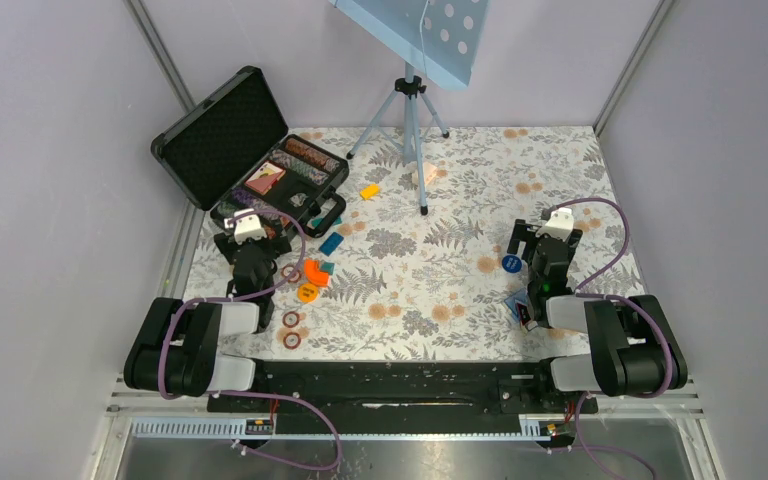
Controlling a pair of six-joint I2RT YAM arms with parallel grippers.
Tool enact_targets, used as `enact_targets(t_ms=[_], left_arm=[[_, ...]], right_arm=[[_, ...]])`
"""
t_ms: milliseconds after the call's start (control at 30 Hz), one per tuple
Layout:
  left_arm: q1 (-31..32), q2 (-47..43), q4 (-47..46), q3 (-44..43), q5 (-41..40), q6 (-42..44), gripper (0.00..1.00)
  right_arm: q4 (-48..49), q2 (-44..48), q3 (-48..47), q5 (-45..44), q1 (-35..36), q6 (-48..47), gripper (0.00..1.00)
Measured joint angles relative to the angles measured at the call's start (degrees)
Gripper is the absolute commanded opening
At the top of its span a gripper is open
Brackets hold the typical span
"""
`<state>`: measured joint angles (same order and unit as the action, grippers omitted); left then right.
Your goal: Pack up texas hold em set
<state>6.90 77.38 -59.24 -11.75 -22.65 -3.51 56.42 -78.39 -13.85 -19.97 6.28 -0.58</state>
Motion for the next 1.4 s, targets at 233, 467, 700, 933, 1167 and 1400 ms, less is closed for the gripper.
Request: enact_targets(t_ms=[233,467,700,933,1167,1400], left_arm=[[0.00,0.00,0.00,0.00,0.00,0.02,0.99],[0.00,-0.02,0.00,0.00,0.00,0.00,0.99],[0.50,-0.13,0.00,0.00,-0.04,0.26,0.99],[4.83,-9.79,15.61,-5.35,-4.98,-0.11,0.99],[8.90,-18.49,35.74,-14.51,-11.58,-5.16,0.99],[9.01,-26.08,56.37,-23.30,-12.48,-12.28,0.99]], right_arm=[[-0.02,0.00,-0.02,0.00,0.00,0.02,0.98],[-0.02,0.00,0.00,0.00,0.00,0.02,0.98],[-0.35,0.13,-0.02,-0.02,0.00,0.44,0.98],[-11.50,8.44,-2.73,-0.02,0.00,2.25,0.98],[-25.49,18.99,-7.65,-0.09,0.00,7.78,0.98],[-38.56,29.68,-9.75,-5.77,0.04,20.61,0.98]])
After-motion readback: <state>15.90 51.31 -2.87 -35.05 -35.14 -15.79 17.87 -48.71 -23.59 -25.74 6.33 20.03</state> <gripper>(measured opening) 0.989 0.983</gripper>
